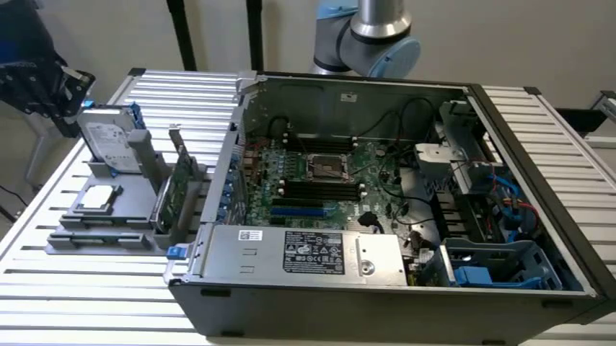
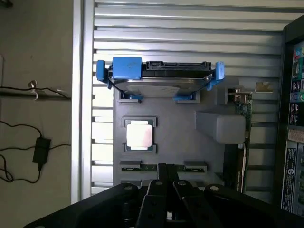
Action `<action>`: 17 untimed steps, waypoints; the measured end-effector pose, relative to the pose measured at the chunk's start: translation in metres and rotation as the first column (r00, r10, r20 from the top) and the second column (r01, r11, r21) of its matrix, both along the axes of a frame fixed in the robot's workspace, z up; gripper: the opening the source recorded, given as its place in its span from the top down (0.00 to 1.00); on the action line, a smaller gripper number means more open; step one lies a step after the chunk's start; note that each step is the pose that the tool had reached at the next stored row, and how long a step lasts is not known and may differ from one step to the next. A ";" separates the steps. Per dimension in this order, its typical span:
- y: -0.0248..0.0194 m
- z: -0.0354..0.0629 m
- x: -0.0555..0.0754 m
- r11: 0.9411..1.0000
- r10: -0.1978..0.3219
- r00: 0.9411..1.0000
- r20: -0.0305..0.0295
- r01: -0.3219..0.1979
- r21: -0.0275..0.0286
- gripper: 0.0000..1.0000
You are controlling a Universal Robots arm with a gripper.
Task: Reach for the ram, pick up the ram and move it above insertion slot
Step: 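Reach for the ram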
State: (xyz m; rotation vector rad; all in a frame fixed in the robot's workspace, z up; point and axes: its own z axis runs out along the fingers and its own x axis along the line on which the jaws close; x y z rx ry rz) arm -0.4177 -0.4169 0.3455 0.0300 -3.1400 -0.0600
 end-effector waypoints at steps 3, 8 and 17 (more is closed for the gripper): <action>-0.0022 0.0000 0.003 1.000 0.000 1.000 0.000 0.000 0.000 0.89; -0.0133 0.0000 0.012 1.000 0.000 1.000 0.000 0.000 0.000 0.89; -0.0529 -0.0019 0.016 1.000 0.000 1.000 0.000 0.000 0.000 0.89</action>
